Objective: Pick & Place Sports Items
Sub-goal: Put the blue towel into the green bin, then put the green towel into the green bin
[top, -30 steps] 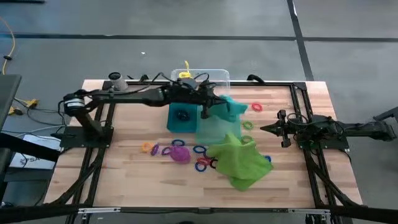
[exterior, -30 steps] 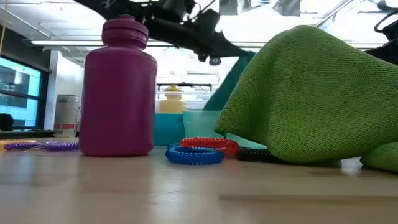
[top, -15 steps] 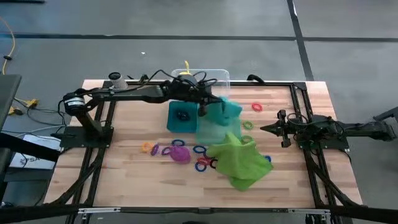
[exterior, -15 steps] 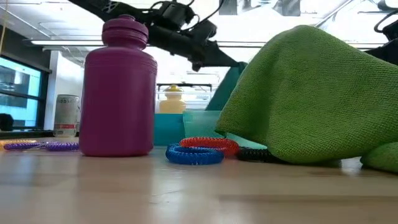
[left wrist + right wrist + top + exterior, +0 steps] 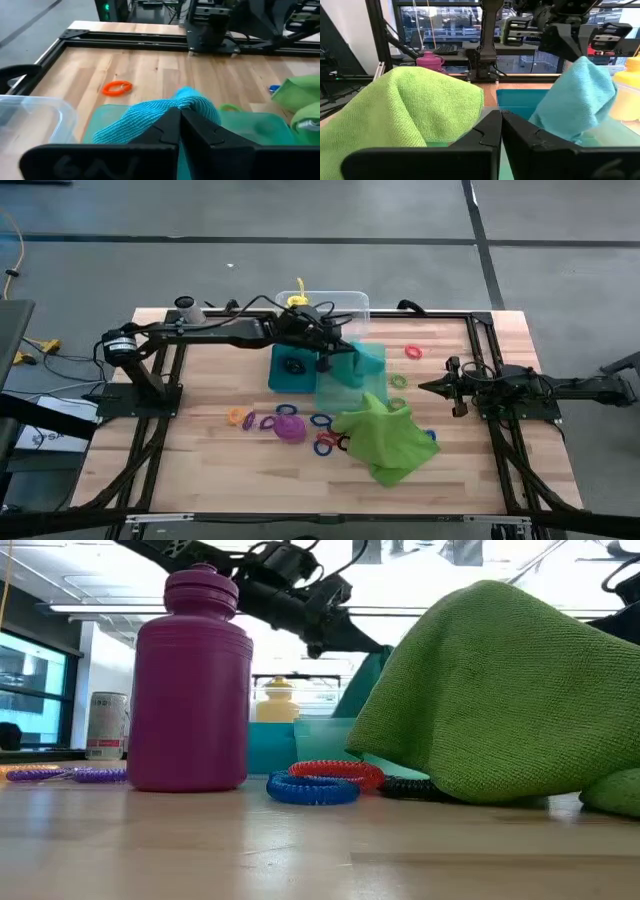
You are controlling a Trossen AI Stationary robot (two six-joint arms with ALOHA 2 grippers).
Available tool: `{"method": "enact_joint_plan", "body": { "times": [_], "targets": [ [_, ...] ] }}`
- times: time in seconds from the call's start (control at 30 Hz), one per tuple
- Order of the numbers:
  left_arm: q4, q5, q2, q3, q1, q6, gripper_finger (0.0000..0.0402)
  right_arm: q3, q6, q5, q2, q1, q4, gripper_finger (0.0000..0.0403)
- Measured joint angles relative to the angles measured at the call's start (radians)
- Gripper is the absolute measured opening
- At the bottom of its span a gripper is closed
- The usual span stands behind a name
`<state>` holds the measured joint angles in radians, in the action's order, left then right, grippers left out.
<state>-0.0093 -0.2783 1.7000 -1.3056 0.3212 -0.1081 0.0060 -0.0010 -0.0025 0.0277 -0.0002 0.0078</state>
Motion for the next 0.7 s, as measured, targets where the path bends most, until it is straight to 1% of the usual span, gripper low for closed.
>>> {"method": "enact_joint_plan", "body": {
  "times": [0.1,0.17,0.3,0.4,0.5,0.6,0.7],
  "targets": [
    [0.000,0.000,0.000,0.000,-0.002,0.005,0.0013,0.000,0.000,0.000,0.000,0.000,0.000,0.0000],
    [0.000,-0.013,0.000,0.000,-0.002,0.004,0.0034,0.000,0.000,0.000,0.000,0.000,0.000,0.0000],
    [0.001,-0.083,0.000,0.000,-0.002,0.031,0.0105,0.000,0.000,0.000,0.000,0.000,0.000,0.0000],
    [0.001,-0.087,0.000,0.000,-0.005,0.074,0.0165,0.000,0.000,0.000,0.000,0.000,0.000,0.0000],
    [0.000,-0.087,0.000,0.000,-0.004,0.095,0.0210,0.000,0.000,0.000,0.000,0.000,0.000,0.0000],
    [0.004,-0.087,-0.009,0.000,0.001,0.121,0.0233,0.000,0.000,0.000,0.000,0.000,0.000,0.0000],
    [-0.002,-0.088,-0.045,0.000,0.006,0.141,0.0237,0.000,0.000,0.000,0.000,0.000,0.000,0.0000]
  ]
}}
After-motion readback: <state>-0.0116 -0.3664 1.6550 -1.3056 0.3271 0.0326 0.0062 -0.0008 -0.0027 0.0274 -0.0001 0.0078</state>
